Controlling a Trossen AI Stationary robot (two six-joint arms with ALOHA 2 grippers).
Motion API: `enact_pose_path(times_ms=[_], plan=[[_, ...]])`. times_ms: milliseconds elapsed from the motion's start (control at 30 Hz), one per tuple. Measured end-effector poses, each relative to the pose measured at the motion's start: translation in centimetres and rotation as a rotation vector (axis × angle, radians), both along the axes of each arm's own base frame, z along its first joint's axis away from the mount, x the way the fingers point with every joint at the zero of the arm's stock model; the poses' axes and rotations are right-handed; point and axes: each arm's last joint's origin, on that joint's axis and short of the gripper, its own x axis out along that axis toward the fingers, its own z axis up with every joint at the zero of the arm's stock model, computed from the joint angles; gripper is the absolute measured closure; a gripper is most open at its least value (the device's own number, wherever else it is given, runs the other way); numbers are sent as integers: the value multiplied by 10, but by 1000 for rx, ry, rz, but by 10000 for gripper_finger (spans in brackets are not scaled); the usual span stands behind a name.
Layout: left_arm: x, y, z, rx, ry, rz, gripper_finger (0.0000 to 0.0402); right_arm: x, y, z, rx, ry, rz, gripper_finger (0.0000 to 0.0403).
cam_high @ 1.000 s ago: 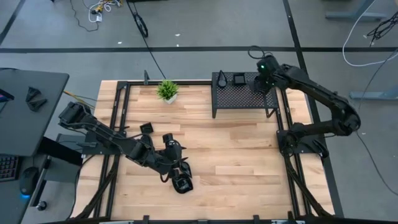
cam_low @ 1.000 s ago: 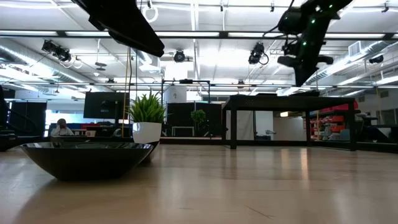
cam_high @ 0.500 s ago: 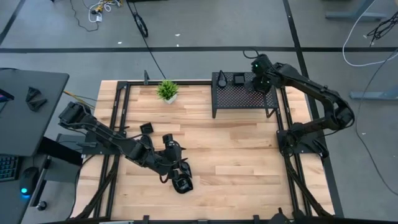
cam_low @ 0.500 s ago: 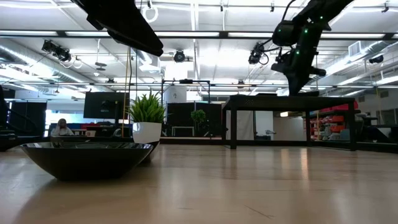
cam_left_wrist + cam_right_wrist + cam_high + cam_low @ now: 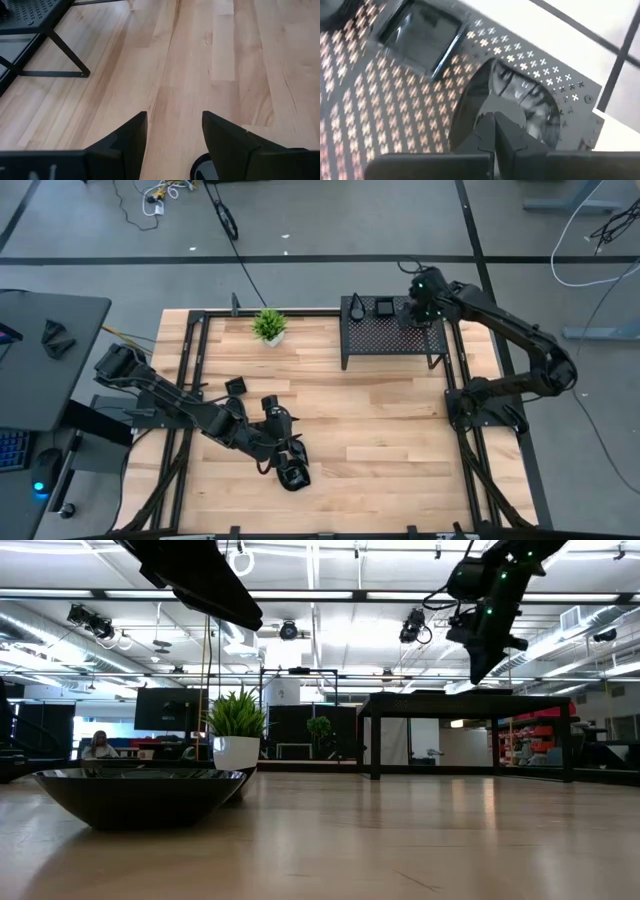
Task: Pick & Place Mini shaped plates
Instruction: Stack the black leaf-shaped plate on top of the black leaf-shaped plate on the shelf
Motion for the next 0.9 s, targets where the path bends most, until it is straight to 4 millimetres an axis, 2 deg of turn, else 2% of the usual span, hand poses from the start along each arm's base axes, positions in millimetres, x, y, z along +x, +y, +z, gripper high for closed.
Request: enact_pose_path(times_ms=[167,333,500,900], plan=[[0,0,0,0,0,1,207,0,25,3,71,71,220,399],[1,1,0,3,1,3,207,4,38,-3,159,138,274,399],[2,4,0,3,1,13,207,13,29,-14,141,208,243,399],[2,4,0,3,1,13,207,36,7,-13,-52,78,168,399]])
